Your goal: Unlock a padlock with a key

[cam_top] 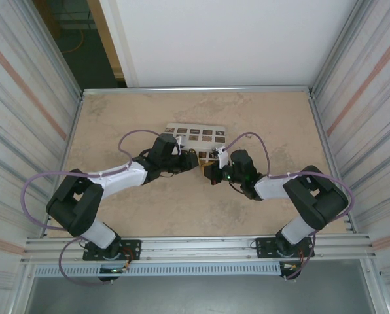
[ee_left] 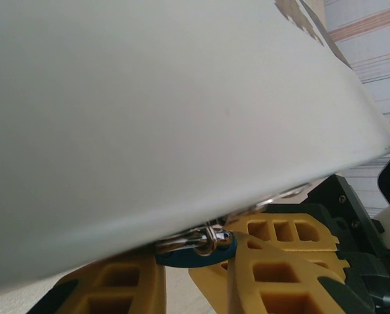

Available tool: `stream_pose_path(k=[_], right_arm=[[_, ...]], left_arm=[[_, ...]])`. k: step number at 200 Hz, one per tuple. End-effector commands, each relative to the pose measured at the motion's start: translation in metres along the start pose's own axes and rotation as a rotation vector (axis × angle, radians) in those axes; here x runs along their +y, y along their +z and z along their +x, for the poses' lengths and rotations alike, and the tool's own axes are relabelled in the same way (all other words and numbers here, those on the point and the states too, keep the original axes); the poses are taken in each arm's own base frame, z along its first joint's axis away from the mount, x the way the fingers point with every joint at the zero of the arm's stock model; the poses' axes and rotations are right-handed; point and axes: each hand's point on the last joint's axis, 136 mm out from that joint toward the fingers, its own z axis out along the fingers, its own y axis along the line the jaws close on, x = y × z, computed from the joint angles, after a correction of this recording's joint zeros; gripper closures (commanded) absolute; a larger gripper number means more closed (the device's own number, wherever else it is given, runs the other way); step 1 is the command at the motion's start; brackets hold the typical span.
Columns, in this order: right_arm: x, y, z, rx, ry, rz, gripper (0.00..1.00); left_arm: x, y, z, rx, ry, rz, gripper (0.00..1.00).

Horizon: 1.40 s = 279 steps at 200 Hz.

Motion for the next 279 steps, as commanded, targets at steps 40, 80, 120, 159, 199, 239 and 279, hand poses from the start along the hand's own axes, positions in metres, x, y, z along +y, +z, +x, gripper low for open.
stream_pose_path(k=[40,80,120,159,199,239,279], right_arm=[[0.043,-0.001,-0.075,-0.193,-0.12,-0.161,1.0],[0.033,0.0,-0.069,-0.199,-0.243,-0.065,1.0],[0.029,0.0,-0.067,-0.2,-0.289,-0.043,1.0],[0.049,0.0,-0.073,-0.191,-0.209,-0.162,1.0],[0.057,0.0,-0.08,-0.195,-0.171,-0.198,1.0],[0.058,0.002,-0.091,-0.223,-0.214,-0.179,1.0],[0.068,0.001,-0.107,-0.244,-0.199,-0.223,1.0]], left_arm=[[-0.023,-0.003,0.025,0.084,0.032,0.1,0.79],[-0.028,-0.004,0.026,0.088,0.028,0.114,0.79],[-0.028,-0.006,0.026,0.088,0.024,0.114,0.79],[-0.025,-0.003,0.027,0.087,0.025,0.111,0.79],[-0.024,0.0,0.031,0.095,0.036,0.107,0.79],[-0.023,0.003,0.037,0.106,0.03,0.104,0.79],[-0.021,0.005,0.042,0.107,0.028,0.1,0.79]])
